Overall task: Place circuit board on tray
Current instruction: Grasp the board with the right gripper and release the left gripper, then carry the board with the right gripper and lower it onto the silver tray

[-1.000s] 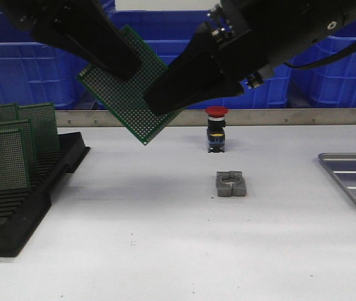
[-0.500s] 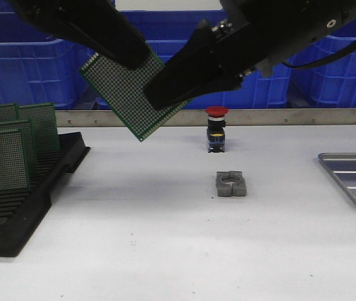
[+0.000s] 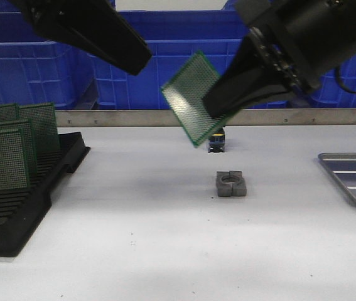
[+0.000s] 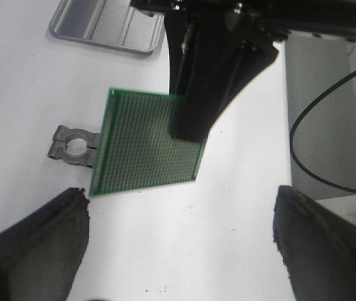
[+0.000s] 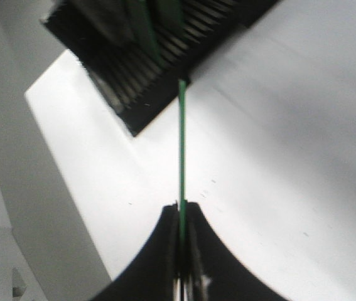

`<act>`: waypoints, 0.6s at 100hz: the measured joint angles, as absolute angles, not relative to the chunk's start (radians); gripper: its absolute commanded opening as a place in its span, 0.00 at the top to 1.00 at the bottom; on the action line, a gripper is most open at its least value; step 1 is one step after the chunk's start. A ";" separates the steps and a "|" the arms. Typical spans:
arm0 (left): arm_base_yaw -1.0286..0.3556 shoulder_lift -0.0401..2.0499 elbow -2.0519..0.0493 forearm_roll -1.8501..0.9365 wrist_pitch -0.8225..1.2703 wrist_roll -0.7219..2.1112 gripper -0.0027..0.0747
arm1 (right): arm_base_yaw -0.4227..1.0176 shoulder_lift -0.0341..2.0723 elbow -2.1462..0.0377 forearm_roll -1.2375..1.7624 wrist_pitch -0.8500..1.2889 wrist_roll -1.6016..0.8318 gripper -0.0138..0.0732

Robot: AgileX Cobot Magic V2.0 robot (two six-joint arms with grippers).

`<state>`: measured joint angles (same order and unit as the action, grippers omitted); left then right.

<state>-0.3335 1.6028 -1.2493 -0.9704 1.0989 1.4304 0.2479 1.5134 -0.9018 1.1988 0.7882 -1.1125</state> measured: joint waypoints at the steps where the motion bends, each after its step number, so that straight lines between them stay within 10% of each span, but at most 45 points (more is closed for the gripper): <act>1: -0.333 1.603 -1.249 -0.971 1.097 1.430 0.23 | 0.241 1.513 -0.899 1.188 0.788 -1.104 0.92; 60: -0.333 1.603 -1.249 -0.971 1.086 1.429 0.23 | -0.245 1.679 -0.895 1.069 0.700 -0.939 0.92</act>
